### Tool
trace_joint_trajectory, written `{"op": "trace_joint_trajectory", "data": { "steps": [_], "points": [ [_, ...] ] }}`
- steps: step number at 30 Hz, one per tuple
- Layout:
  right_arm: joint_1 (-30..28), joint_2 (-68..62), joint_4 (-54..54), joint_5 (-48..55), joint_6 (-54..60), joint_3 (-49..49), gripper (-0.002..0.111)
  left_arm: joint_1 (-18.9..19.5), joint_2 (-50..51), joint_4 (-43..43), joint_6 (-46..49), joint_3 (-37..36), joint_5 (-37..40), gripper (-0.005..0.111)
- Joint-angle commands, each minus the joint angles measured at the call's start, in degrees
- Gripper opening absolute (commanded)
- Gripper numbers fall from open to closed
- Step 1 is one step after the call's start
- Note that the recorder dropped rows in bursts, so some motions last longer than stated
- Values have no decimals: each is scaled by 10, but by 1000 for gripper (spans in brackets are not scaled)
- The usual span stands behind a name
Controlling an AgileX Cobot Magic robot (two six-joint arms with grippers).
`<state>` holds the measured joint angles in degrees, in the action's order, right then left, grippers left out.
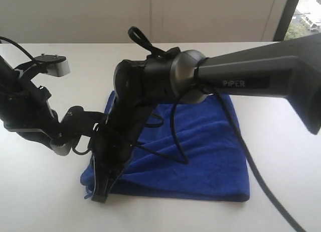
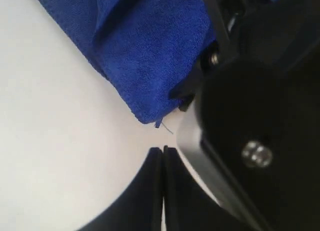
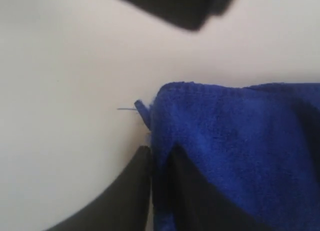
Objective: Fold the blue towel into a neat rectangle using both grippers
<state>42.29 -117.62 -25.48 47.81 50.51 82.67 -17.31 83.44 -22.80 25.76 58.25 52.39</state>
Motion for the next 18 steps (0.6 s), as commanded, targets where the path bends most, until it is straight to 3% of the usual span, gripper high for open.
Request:
{"op": "trace_joint_trajectory", "data": {
  "steps": [1,3,5,13,18],
  "points": [
    [6,-2,-4,8,4,1,42,0,-1,-7,-1,2,12,0],
    [6,2,8,8,4,1,51,0,-1,-7,-1,2,12,0],
    [6,11,27,9,4,1,53,0,-1,-7,-1,2,12,0],
    [5,70,48,0,-4,1,53,0,-1,-7,-1,2,12,0],
    [5,71,105,-1,-98,0,45,0,-1,-7,-1,2,12,0]
  ]
}}
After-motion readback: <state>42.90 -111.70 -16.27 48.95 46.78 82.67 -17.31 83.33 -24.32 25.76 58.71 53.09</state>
